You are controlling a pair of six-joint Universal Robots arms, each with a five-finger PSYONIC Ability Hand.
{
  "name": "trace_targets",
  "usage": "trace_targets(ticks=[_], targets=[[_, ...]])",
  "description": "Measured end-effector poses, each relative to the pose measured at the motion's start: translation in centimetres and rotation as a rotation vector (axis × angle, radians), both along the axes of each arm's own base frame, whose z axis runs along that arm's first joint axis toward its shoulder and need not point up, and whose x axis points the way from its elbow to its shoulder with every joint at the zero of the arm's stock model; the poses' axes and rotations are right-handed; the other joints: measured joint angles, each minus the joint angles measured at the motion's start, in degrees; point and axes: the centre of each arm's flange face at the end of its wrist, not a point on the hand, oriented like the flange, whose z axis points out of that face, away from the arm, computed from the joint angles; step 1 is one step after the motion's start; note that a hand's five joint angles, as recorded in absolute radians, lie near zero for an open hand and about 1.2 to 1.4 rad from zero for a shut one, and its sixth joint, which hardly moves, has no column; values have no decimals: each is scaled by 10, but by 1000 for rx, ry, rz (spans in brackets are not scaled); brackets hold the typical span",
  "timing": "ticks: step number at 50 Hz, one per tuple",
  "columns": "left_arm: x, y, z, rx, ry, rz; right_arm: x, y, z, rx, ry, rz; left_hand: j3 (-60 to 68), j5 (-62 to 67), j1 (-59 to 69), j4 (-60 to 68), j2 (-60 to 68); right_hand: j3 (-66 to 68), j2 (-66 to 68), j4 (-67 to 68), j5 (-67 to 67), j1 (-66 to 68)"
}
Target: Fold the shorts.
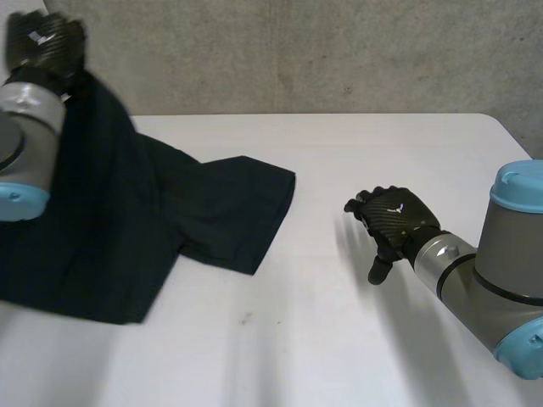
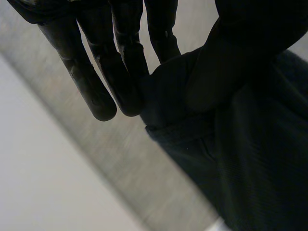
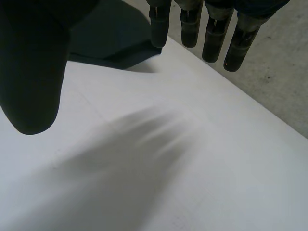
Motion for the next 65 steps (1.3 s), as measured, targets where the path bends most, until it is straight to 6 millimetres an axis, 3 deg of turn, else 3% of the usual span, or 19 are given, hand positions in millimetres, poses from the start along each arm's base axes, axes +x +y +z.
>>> trace_targets(ticks=[1,4,6,9,10,12,14,16,18,19,22,23,27,30,35,39,45,51,65], targets=[[-6,3,1,-2,8,-21,0,0,0,-2,-2,-2,0,0,0,0,0,0,0,0,0,0],[-55,30,2,7,33,-190,-2,-2,5,-13,-28,-32,4,0,0,0,0,0,0,0,0,0],[-73,42,-3,19,29,-257,-2,-3,7,-16,-40,-47,5,0,0,0,0,0,0,0,0,0],[-121,79,-23,66,-3,-442,-8,-9,11,-24,-70,-104,5,0,0,0,0,0,0,0,0,0],[-121,79,-23,66,-3,-442,-8,-9,11,-24,-70,-104,5,0,0,0,0,0,0,0,0,0],[-154,110,-47,119,-43,-582,-16,-17,16,-34,-95,-174,5,0,0,0,1,0,0,0,0,0],[-167,124,-60,150,-64,-640,-20,-20,18,-40,-102,-198,6,0,0,0,2,0,0,0,0,0],[-187,149,-89,222,-107,-728,-26,-25,21,-47,-110,-231,-5,-1,-1,-10,-5,0,0,0,0,0],[-198,167,-109,272,-138,-781,-30,-27,22,-52,-114,-248,-97,-64,-71,-102,-92,0,0,0,0,0],[-202,175,-118,298,-155,-802,-31,-28,22,-53,-114,-251,-216,-171,-195,-212,-214,0,0,0,0,0],[-208,193,-135,351,-201,-834,-35,-31,23,-55,-115,-264,-276,-243,-263,-285,-274,0,0,0,0,0],[-208,197,-140,367,-220,-838,-36,-31,23,-54,-115,-264,-488,-456,-484,-495,-487,0,0,0,0,0],[-201,203,-139,389,-272,-805,-36,-32,23,-50,-112,-247,-533,-509,-498,-542,-529,0,0,0,0,0],[-185,198,-127,401,-306,-722,-34,-30,23,-45,-109,-205,-535,-510,-498,-545,-535,0,0,0,0,0],[-141,197,-106,452,-325,-524,-24,-20,19,-26,-67,-58,-535,-510,-498,-545,-536,0,0,0,0,0],[-111,207,-102,497,-316,-401,-17,-7,13,-3,-22,68,-535,-510,-498,-545,-536,0,0,0,0,0],[-70,229,-117,592,-279,-234,-9,13,1,39,38,239,-535,-510,-498,-545,-536,2,2,0,0,1],[-38,252,-142,697,-282,-129,-5,16,-20,88,73,296,-519,-477,-476,-522,-507,69,62,56,45,46],[-8,274,-155,760,-307,-87,2,1,-48,91,100,301,-487,-448,-445,-490,-480,184,182,172,152,145]])
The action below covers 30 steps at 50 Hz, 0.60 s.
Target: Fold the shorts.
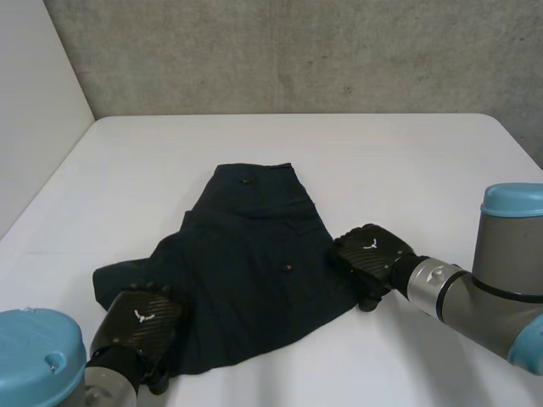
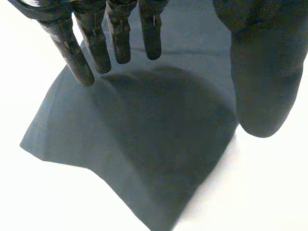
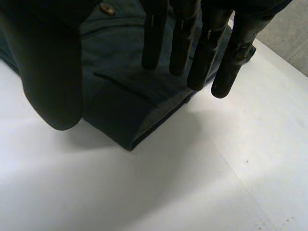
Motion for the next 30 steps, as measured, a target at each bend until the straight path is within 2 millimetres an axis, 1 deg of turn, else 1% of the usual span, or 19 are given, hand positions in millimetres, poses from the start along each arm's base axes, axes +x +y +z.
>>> trace_targets(ticks=[3,4,6,10,11,19,26,27,30], targets=[[4,2,-3,9,-7,6,2,-3,-3,-6,2,0,0,0,0,0,0,0,0,0,0,0],[4,3,-3,11,-9,7,2,-4,-4,-7,2,0,0,0,0,0,0,93,97,91,91,80],[7,3,-6,17,-14,13,3,-6,-5,-11,1,1,0,0,0,0,0,188,187,179,170,150],[10,3,-10,22,-18,28,6,-8,-5,-21,-7,4,0,0,0,0,0,188,187,179,170,150],[12,2,-11,22,-18,35,7,-8,-4,-26,-10,5,0,0,0,0,0,366,363,371,348,275],[20,-6,-18,19,-24,82,15,-10,-3,-43,-26,7,0,0,0,0,0,370,363,375,351,285],[25,-9,-22,22,-28,108,22,-14,-2,-28,-49,-53,6,4,0,4,5,370,363,375,362,285],[26,-10,-22,21,-27,115,23,-15,-1,-23,-58,-75,23,19,26,19,20,370,363,375,362,285],[28,-13,-23,15,-25,127,25,-17,2,-19,-71,-102,46,42,49,42,43,370,363,375,362,285]])
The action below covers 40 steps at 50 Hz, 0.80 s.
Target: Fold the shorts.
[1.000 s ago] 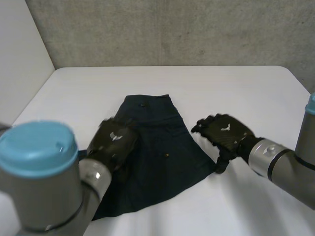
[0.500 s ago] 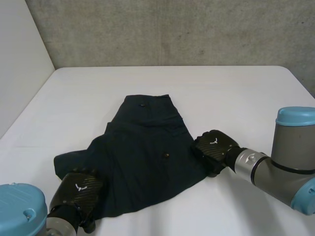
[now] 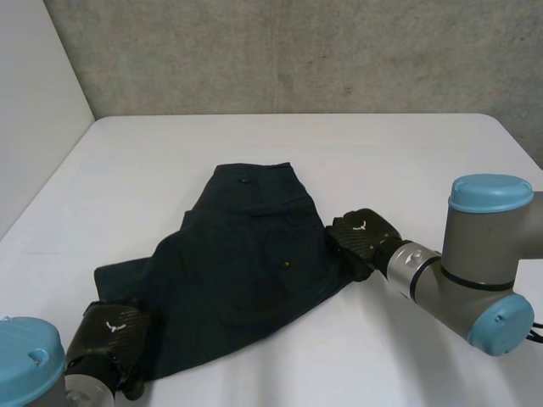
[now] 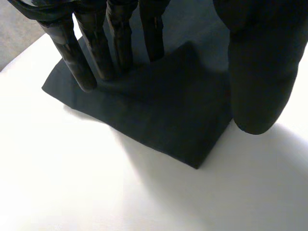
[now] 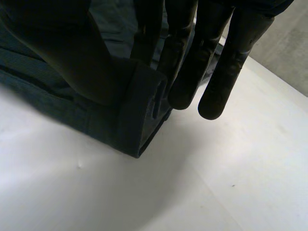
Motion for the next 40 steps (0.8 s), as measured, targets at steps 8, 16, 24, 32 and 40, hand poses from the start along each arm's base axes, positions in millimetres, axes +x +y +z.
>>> trace_targets(ticks=[8,16,24,32,40], targets=[[0,-10,-2,-32,17,12,4,-3,6,-8,-22,-22,71,73,75,76,76,0,0,0,0,0],[-4,-21,-11,-23,48,-18,5,-6,8,-9,-32,-36,325,312,312,322,329,0,0,0,0,0],[-11,-32,0,-74,71,-50,2,-3,13,8,-18,-53,442,430,398,446,448,-97,-105,-101,-77,-64],[-18,-52,30,-184,96,-79,-5,12,29,117,29,-49,442,430,398,446,448,-476,-464,-484,-450,-368],[-18,-73,48,-222,127,-83,-5,26,26,192,43,-42,443,430,398,448,449,-509,-491,-509,-482,-393]])
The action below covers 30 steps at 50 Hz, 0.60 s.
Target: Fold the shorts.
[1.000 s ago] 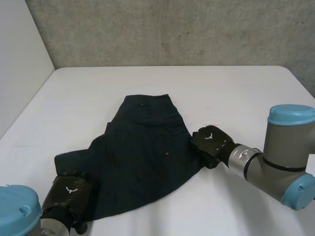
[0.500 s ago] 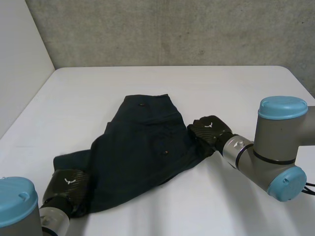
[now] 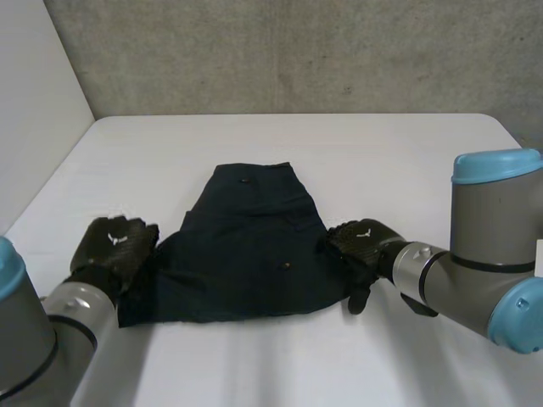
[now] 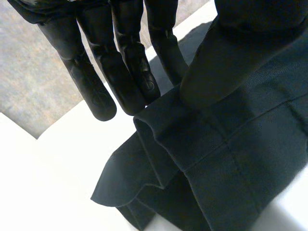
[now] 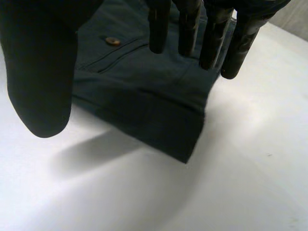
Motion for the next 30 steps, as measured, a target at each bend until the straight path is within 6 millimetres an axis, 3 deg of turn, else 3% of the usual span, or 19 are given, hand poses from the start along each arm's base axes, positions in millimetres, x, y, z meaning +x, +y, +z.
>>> trace_targets(ticks=[9,13,16,21,23,24,26,27,30], targets=[[-5,-12,18,-42,29,-4,9,-1,-21,-13,-46,-15,1,0,0,0,0,6,0,2,5,3],[-6,-11,21,-45,30,-9,15,-11,-28,-74,-73,-24,1,0,0,0,0,402,395,395,370,355],[-7,-10,25,-52,31,-10,16,-19,-24,-126,-85,-41,1,0,0,0,0,498,497,503,474,415],[-7,-12,49,-115,54,-11,16,-33,15,-268,-127,-81,1,0,0,0,0,498,497,508,478,416],[-7,-13,53,-128,60,-11,16,-34,18,-276,-131,-82,1,0,0,0,0,498,497,508,478,416],[-8,-15,78,-200,88,-10,15,-36,51,-360,-168,-88,1,0,0,0,0,498,497,508,478,416],[-7,-15,107,-288,123,-8,14,-34,84,-440,-205,-87,2,0,0,0,1,500,497,508,478,416],[-7,-15,116,-312,132,-8,14,-34,88,-450,-209,-87,2,0,0,0,1,502,497,508,478,416],[-4,-11,164,-453,189,-4,11,-27,141,-583,-274,-83,2,0,0,0,1,510,497,509,478,416]])
